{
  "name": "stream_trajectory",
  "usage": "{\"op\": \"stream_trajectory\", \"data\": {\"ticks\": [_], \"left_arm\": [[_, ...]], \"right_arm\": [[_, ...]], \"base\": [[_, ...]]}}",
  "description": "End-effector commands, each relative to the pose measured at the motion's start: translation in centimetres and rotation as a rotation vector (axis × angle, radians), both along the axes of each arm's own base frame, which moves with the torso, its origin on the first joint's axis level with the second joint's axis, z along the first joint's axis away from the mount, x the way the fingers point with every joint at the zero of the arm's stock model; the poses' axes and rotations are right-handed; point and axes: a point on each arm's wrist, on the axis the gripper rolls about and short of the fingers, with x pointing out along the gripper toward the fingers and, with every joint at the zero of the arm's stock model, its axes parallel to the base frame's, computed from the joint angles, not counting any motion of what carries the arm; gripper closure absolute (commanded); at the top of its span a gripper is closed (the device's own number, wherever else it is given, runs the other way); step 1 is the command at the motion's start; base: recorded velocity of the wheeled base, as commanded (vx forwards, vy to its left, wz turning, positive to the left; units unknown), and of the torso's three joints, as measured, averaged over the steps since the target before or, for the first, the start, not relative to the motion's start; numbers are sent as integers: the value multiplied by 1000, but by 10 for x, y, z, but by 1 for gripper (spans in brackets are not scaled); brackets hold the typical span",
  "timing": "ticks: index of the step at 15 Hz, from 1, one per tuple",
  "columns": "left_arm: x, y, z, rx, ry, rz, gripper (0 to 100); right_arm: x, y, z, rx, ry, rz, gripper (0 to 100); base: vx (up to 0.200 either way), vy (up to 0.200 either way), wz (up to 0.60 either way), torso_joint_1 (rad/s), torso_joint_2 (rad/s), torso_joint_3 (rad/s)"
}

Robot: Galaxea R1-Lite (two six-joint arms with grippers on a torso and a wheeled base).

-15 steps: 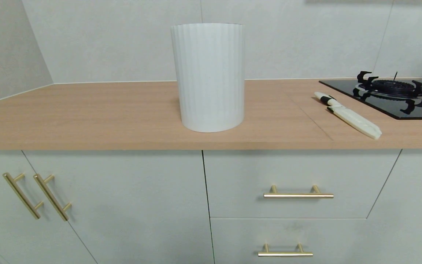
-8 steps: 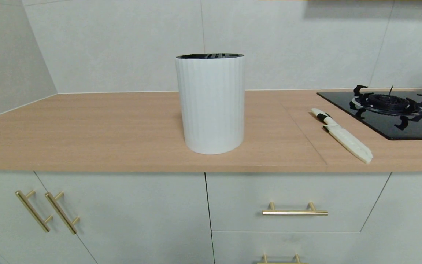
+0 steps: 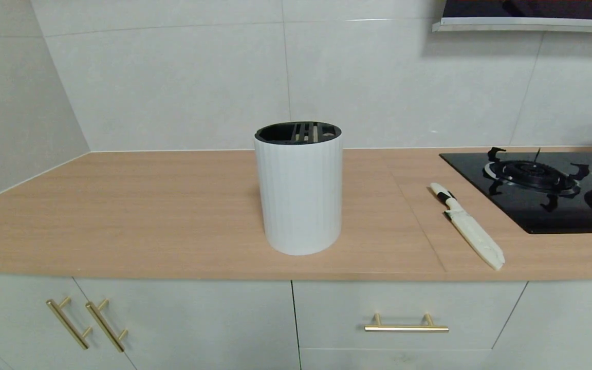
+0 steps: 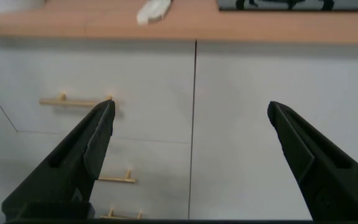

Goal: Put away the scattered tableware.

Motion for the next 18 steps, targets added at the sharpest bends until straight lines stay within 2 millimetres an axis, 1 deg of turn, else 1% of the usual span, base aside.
{"op": "stream_trajectory", "data": {"ticks": [1,9,18], "left_arm": [[0,0,0,-1,0,2,0],[0,0,0,-1,0,0,0],[0,0,0,0,-1,2,0]], "right_arm": [[0,0,0,0,1,1,0],[0,0,0,0,1,1,0],[0,0,0,0,1,1,0]], "base": [[0,0,0,207,-481,-305],[0,0,0,219,-503,-284],[0,0,0,260,-567,-305]]}}
